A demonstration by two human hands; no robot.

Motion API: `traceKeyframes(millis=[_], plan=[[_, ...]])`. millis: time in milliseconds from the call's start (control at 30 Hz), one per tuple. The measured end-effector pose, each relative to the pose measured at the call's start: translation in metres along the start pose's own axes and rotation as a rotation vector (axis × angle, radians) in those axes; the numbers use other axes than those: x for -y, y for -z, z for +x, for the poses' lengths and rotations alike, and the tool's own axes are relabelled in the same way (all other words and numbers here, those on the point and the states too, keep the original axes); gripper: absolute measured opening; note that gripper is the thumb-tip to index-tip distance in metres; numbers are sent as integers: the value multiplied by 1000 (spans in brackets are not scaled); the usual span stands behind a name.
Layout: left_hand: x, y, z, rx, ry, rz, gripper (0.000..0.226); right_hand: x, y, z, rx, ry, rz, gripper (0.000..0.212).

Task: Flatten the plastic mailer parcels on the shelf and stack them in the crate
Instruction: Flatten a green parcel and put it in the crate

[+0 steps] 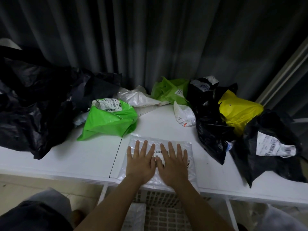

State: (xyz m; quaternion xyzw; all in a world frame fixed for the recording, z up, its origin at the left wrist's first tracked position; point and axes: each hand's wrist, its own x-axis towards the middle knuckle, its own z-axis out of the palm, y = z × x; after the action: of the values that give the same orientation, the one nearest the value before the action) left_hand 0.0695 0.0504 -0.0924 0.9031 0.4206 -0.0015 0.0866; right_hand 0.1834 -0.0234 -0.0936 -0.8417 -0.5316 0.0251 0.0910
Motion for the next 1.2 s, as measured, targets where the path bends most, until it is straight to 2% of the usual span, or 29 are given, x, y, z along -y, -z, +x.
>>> traceKeyframes(millis=[100, 233, 333, 433, 1200], plan=[[0, -1, 0, -3, 1, -5, 87, 2, -1, 2, -36, -11, 0, 69], [1, -2, 0, -5, 2, 3, 86, 2, -5, 2, -47, -6, -12, 70], [1, -2, 0, -2, 2, -3, 86, 2, -6, 2, -30, -27, -45, 62], [1, -3, 1, -2, 3, -13, 86, 2, -11, 2, -83, -24, -84, 56], [0, -5, 2, 17, 11, 15, 88, 1, -15, 3, -36, -42, -77, 56]])
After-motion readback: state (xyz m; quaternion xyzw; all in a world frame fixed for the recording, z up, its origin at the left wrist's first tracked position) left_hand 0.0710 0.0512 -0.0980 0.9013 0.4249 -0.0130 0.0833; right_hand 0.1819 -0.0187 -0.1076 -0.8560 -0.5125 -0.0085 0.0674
